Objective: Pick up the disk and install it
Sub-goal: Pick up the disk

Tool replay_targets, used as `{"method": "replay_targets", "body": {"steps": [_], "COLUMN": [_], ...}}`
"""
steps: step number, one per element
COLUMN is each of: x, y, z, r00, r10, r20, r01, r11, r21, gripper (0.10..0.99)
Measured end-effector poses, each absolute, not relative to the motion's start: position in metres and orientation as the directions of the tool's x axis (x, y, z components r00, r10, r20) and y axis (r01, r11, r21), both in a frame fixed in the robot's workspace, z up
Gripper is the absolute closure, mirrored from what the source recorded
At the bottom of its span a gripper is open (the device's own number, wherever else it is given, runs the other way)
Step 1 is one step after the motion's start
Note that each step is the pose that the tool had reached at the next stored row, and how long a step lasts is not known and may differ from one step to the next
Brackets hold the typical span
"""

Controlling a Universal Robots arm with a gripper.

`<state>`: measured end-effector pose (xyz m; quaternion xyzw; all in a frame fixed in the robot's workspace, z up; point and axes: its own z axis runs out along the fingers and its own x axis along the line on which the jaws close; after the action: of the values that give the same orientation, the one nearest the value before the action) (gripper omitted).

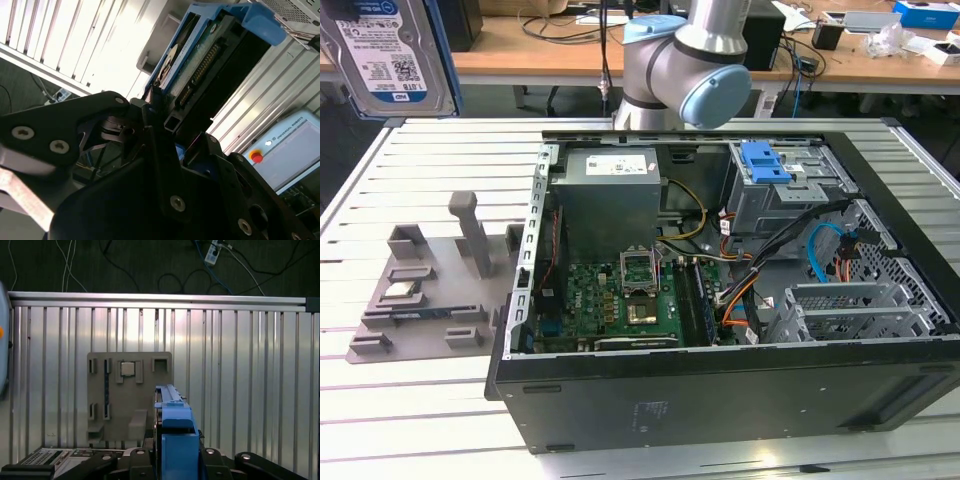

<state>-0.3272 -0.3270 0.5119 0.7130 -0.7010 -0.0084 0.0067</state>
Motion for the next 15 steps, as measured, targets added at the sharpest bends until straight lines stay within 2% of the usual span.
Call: {"method": "replay_targets", "body": {"steps": [15], "x": [-0.294], "y": [-0.327], "z": [0.512], "r00": [0.017], "r10": [-1.000], "r20": [-0.002], "r01": [-1.000], "r11": [-0.017], "r21": [0.021], "gripper": [0.722]}}
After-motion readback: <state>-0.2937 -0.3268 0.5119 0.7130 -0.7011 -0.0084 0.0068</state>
